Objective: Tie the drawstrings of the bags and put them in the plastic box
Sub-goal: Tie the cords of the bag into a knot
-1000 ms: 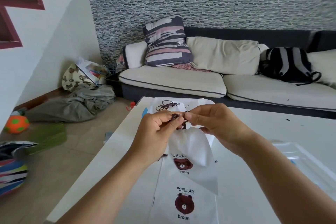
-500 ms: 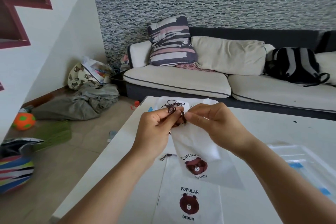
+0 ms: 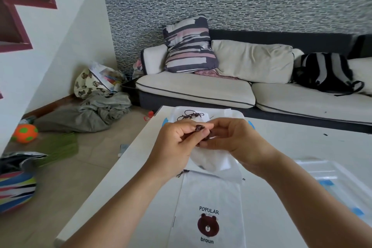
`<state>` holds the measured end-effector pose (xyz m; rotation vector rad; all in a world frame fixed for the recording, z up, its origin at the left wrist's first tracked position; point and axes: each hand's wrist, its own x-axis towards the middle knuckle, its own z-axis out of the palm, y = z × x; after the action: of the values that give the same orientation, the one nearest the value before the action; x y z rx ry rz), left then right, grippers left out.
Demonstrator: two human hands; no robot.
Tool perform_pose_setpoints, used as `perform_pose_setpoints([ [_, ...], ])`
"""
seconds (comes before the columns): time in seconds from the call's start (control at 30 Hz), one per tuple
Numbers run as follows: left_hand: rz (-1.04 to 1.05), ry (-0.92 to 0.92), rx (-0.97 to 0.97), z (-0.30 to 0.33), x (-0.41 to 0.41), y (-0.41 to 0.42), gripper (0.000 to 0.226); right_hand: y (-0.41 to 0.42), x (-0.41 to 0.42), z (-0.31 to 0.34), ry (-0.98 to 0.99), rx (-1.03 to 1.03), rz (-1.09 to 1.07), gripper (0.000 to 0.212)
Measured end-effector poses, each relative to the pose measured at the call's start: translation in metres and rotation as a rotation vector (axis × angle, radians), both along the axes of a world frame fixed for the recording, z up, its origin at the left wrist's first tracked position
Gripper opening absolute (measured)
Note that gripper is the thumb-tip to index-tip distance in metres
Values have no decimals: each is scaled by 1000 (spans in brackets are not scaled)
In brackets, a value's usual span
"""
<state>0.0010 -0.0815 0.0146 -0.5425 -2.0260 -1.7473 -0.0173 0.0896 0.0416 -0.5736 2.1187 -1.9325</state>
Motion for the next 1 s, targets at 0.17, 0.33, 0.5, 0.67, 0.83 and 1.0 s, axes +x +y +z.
perform_pose_setpoints([
  [0.17,46,234,-294,-1,0,-3,21,4,1,5,-11,62,-2,14],
  [0.33,165,402,-441,0,-2,-4,35,-5,-1,4,-27,44,-84,14],
  [0.5,174,382,-349,3,-2,-1,35,-12,5,4,135,142,-170,8],
  [0.67,171,313,-249,2,-2,0,29,-10,4,4,15,-52,-137,12],
  [0.83,162,291,-221,4,0,-3,27,5,1,8,-279,-200,15,39],
  [1.0,133,257,-167,7,2,-3,25,3,-4,1,-312,-296,-64,45],
])
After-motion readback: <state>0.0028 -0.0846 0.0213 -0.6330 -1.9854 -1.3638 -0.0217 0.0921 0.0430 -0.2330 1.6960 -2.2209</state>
